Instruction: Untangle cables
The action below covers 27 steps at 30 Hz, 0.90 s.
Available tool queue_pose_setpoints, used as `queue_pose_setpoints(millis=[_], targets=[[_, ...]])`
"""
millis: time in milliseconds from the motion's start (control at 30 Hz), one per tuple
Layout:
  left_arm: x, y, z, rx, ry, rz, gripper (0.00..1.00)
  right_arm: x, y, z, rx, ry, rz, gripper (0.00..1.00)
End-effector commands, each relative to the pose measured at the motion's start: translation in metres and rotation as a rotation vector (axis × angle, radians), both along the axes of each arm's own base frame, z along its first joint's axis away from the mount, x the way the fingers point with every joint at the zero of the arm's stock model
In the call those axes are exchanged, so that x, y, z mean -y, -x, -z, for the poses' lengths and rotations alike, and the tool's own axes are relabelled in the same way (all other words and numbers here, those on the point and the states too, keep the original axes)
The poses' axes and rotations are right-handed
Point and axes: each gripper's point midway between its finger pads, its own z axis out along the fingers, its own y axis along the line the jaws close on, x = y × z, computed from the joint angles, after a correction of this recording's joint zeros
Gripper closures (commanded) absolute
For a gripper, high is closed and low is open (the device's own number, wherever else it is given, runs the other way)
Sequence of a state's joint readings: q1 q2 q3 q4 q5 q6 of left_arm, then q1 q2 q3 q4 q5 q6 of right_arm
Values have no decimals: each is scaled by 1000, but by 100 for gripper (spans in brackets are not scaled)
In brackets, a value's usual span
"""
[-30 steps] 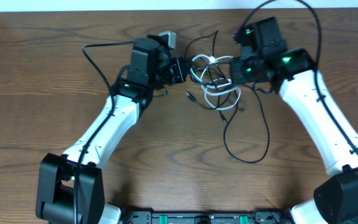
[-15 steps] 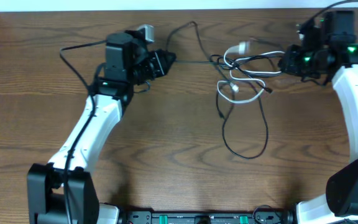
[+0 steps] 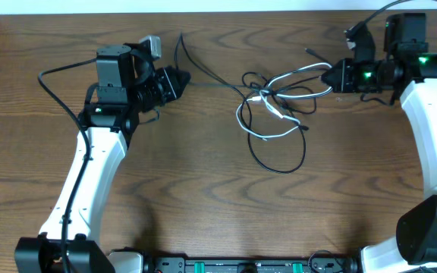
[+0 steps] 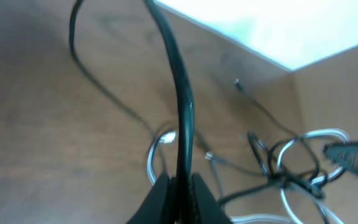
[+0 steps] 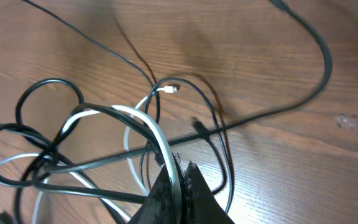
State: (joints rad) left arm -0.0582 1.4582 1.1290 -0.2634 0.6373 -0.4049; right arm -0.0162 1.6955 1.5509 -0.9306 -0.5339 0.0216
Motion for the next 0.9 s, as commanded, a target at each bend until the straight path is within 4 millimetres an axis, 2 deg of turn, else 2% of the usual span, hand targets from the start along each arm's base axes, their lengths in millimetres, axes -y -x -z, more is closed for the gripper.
queue_pose_setpoints(millis=[0,133,267,333,433,633,867], targets=[[-21,6,10,-8,-124,-38,93,-1,-1,1,22,45,-26,99],[-24,26,32,-100,-187,-2,92,-15,4,1,19,41,-69,99],[-25,41,44,-147,-229,49,91,-57,19,-8,100,-11,-303,99],[-25,45,47,-166,-235,58,85,-78,27,-12,161,-8,-429,99],[-24,47,47,-175,-230,63,75,-92,29,-14,208,5,-492,99],[0,56,34,-99,-150,228,59,-104,27,-33,292,-24,-534,99],[35,57,0,45,3,382,45,-125,56,-66,391,-189,-695,99]])
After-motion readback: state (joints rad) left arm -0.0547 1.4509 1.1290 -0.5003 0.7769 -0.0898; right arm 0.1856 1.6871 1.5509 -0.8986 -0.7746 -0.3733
